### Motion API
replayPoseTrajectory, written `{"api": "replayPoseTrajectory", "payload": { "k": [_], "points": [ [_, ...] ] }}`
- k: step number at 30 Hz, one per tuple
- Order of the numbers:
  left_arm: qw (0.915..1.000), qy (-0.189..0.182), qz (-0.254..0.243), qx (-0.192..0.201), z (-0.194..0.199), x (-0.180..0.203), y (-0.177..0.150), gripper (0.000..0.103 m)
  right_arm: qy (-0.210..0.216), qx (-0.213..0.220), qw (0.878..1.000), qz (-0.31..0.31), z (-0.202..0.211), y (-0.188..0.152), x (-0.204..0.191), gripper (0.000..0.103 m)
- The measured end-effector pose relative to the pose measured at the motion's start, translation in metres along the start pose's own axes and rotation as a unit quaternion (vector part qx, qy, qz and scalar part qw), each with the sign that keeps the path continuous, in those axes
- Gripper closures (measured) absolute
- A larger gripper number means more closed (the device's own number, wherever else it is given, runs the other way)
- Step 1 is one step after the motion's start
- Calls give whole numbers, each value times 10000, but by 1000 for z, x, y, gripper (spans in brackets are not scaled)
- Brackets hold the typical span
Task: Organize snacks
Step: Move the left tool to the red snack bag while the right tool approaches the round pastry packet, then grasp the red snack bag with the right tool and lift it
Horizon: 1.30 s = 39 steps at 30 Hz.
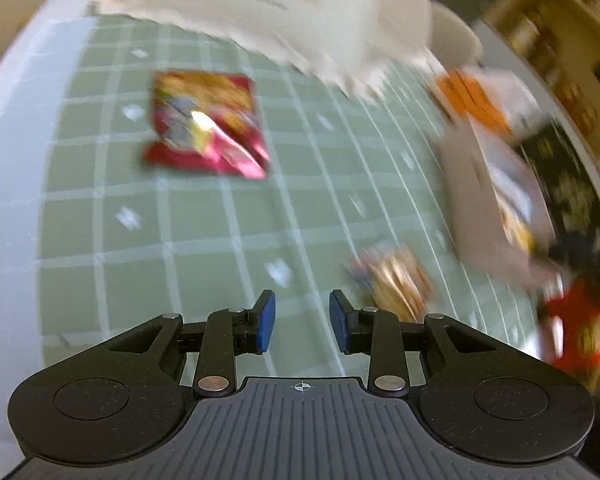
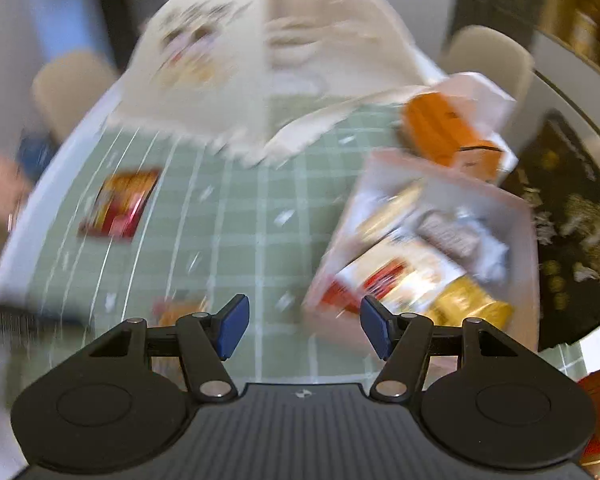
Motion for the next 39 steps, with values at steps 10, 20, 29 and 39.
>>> {"api": "replayPoseTrajectory", "payload": {
  "k": [10,20,29,39],
  "points": [
    [9858,485,1398,797,-13,-90,110,69,104,-321,9979,550,-5,-55,-58,41],
    [9915,1101,-152,670,-39,-50,139,76,19,-539,9983,239,-14,-73,-43,41],
    [9841,966,-1484,164,-49,-14,74,76,110,-403,9978,505,-14,-59,-63,41],
    [9992,-132,101,357,3,-32,10,77,385,662,9841,1600,-20,48,-109,27]
  ]
}}
Point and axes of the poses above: each gripper's, at about its wrist camera, not at the fingertips, and z roughly against the way its jaws point, x to its right, y to its top, the point moved 8 cm from there along -z, roughly the way its jaws point, and after that the axes turned 13 degrees about -x, right-handed, at the moved point
